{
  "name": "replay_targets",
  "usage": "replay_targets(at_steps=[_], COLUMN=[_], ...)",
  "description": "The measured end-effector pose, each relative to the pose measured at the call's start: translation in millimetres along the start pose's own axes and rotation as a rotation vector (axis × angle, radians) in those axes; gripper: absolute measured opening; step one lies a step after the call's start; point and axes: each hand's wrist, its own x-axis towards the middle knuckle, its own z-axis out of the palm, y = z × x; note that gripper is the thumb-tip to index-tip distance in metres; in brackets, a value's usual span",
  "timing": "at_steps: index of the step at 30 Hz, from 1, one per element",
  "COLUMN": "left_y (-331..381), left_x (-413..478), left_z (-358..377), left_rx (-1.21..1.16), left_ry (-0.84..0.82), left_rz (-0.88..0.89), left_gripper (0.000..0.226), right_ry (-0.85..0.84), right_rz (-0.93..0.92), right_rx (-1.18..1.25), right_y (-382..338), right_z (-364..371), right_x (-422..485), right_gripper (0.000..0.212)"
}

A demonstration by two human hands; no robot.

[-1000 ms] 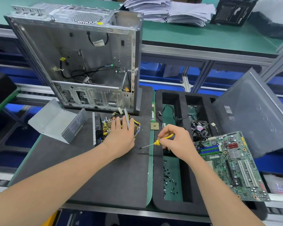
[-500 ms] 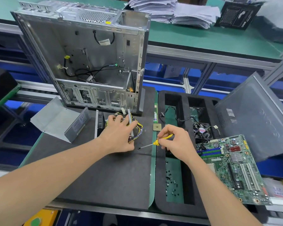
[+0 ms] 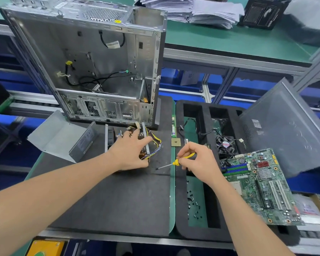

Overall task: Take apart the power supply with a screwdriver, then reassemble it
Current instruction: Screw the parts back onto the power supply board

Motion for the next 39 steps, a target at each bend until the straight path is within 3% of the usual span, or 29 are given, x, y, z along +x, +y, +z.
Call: replay_targets(at_steps=[9,14,25,33,39], left_y=[12.3,9.1,-1.1,-1.7,12.8], left_x=[1.0,1.0,8.2,5.8,-3.5], left_z=[-6.8,-11.0,-22.6,-22.3,-4.6], left_rx=[0.007,0.111,0.089,0.076,0.065], left_ry=[0.064,0.120,0.095,0.070,0.100], left_rz=[-0.125,-0.086,-0.047,-0.033,-0.118], left_gripper=[0.071,0.073,0.080,0.082,0.098], right_ry=[0.064,0.043,-0.095,-0.174,-0.214], right_rz=[-0.048,-0.120,-0.439,-0.452,-0.434], right_rx=[-0.029,-0.082,-0.438,-0.554,-0.591], right_y=[-10.4,-25.2,-51.9,-60.8,-61.8], right_z=[-3.8,2.5,31.9,39.0,38.8], right_x=[-0.5,0.7,8.7,17.5,23.3], right_gripper=[0.018,0.023,0.021,0.019,0.019])
